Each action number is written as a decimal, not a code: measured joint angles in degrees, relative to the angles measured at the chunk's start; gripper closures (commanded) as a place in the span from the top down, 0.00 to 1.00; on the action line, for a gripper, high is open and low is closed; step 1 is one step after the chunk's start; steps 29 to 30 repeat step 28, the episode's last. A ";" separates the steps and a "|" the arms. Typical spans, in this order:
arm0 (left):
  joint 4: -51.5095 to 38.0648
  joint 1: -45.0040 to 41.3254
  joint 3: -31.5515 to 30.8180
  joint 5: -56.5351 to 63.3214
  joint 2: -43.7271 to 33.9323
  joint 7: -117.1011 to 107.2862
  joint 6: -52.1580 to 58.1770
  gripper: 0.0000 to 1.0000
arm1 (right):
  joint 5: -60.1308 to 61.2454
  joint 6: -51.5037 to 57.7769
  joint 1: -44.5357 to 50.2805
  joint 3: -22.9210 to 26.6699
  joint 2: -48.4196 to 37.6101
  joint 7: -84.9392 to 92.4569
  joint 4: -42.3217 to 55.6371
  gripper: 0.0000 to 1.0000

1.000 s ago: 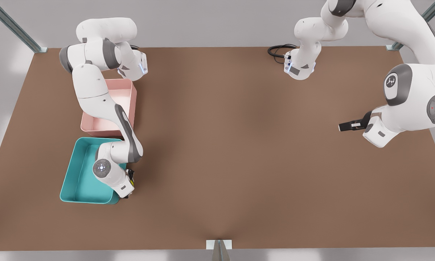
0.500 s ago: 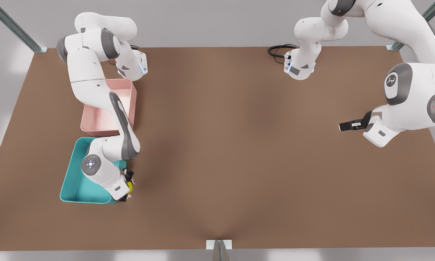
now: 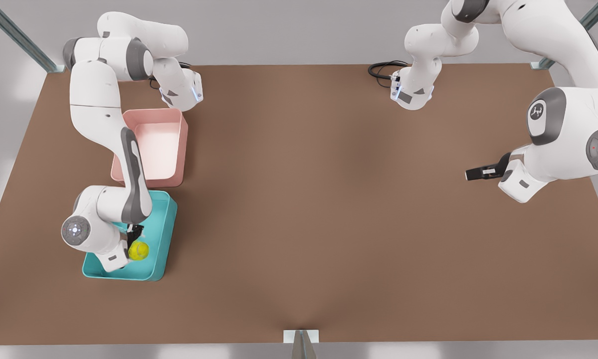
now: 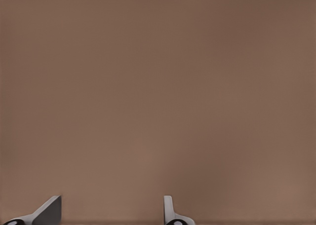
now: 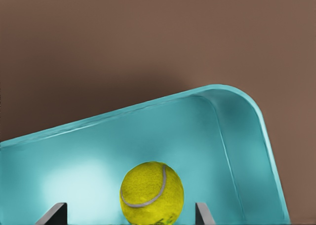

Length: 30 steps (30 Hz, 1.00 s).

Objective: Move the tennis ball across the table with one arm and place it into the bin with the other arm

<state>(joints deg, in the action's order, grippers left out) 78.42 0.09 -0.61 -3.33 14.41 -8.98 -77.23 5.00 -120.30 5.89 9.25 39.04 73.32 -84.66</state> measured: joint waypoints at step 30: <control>0.00 -0.15 -1.20 0.40 -0.19 0.03 2.16 1.00 | -5.31 43.70 2.48 -3.87 -26.40 -61.32 8.69 1.00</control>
